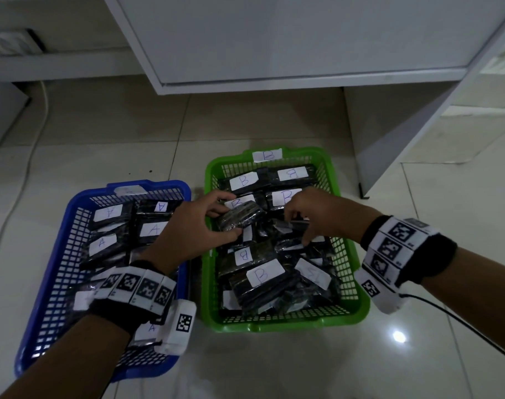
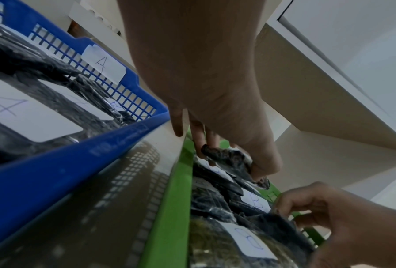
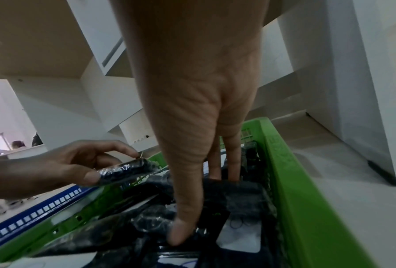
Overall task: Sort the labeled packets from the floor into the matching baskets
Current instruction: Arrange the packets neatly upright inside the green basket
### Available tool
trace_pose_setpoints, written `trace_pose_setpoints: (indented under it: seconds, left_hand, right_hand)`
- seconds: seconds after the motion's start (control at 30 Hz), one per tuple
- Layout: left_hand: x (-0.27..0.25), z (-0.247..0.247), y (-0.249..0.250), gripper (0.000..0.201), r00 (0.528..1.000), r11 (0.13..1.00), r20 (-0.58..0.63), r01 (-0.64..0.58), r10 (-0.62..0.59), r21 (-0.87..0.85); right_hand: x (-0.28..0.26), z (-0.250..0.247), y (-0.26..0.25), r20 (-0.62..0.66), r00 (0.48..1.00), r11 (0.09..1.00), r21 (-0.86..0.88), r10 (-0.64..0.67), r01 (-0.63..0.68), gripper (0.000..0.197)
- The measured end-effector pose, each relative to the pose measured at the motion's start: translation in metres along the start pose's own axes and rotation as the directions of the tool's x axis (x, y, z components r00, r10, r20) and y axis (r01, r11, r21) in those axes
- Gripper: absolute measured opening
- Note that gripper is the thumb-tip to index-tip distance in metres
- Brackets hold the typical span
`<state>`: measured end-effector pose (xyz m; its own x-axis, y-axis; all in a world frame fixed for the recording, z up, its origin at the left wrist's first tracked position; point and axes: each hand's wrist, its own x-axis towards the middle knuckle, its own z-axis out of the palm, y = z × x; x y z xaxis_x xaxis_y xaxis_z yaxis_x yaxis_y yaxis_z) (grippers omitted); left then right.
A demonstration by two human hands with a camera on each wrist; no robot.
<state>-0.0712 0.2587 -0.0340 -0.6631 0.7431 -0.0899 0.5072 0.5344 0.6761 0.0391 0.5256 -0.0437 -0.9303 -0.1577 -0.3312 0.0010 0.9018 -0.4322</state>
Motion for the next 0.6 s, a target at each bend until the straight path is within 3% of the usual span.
trace_pose_setpoints:
  seconds: [0.13,0.2,0.37,0.6]
  left_hand:
    - [-0.001,0.000,0.002,0.066,1.000,0.999,-0.011,0.002,-0.002,-0.035]
    - [-0.002,0.000,0.002,0.066,1.000,0.999,-0.017,0.007,-0.008,-0.047]
    - [-0.003,-0.001,0.006,0.065,0.998,0.996,-0.046,0.031,-0.035,-0.079]
    - [-0.002,-0.001,0.001,0.063,0.996,0.990,-0.064,0.053,-0.062,-0.130]
  right_hand:
    - [-0.004,0.003,0.005,0.043,0.999,0.985,0.168,0.019,-0.026,0.040]
    - [-0.006,0.005,0.007,0.067,0.998,0.988,0.157,-0.003,-0.007,0.039]
    - [-0.003,0.010,0.009,-0.007,1.000,0.989,0.147,-0.019,0.020,0.042]
    - [-0.005,0.023,0.003,-0.070,0.996,0.987,-0.156,-0.052,0.041,0.051]
